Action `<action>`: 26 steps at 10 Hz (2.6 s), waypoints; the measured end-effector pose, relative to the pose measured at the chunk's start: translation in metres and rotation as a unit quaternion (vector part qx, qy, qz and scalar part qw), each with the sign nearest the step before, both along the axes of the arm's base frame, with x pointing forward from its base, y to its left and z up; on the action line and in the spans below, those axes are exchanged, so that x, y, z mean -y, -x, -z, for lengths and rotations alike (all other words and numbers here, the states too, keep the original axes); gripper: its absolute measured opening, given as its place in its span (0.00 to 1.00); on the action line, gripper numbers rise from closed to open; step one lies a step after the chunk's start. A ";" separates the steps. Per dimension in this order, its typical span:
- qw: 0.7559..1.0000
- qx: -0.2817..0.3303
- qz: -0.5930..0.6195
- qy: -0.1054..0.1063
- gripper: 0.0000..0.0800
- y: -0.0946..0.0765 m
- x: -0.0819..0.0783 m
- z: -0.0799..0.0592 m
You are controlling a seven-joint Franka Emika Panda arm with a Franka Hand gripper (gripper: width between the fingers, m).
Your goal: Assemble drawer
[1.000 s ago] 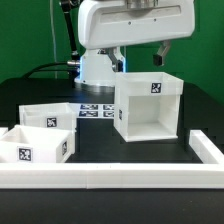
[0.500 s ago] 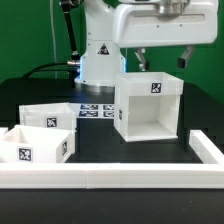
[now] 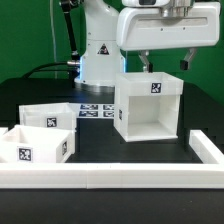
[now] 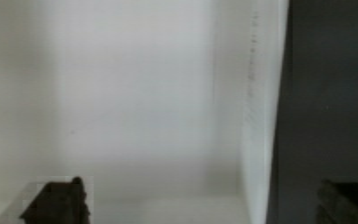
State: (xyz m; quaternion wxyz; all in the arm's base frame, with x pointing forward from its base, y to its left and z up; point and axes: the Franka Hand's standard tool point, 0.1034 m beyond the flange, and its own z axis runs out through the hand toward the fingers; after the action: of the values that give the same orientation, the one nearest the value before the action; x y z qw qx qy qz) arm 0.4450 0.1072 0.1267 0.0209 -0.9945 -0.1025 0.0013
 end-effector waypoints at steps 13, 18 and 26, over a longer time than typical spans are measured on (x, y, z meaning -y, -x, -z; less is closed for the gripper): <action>1.000 0.014 0.004 -0.004 0.05 0.024 -0.008 0.031; 1.000 0.004 -0.009 -0.003 0.05 0.017 0.002 0.027; 0.998 0.023 0.050 -0.013 0.05 -0.064 0.030 0.029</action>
Offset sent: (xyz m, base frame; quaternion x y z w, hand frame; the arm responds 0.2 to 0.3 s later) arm -0.0013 0.0013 -0.0178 -0.0168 0.0091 0.0062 0.9998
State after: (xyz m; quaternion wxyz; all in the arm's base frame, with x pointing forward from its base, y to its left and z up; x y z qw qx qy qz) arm 0.5093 0.0769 0.0973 0.0315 -0.9978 -0.0534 -0.0237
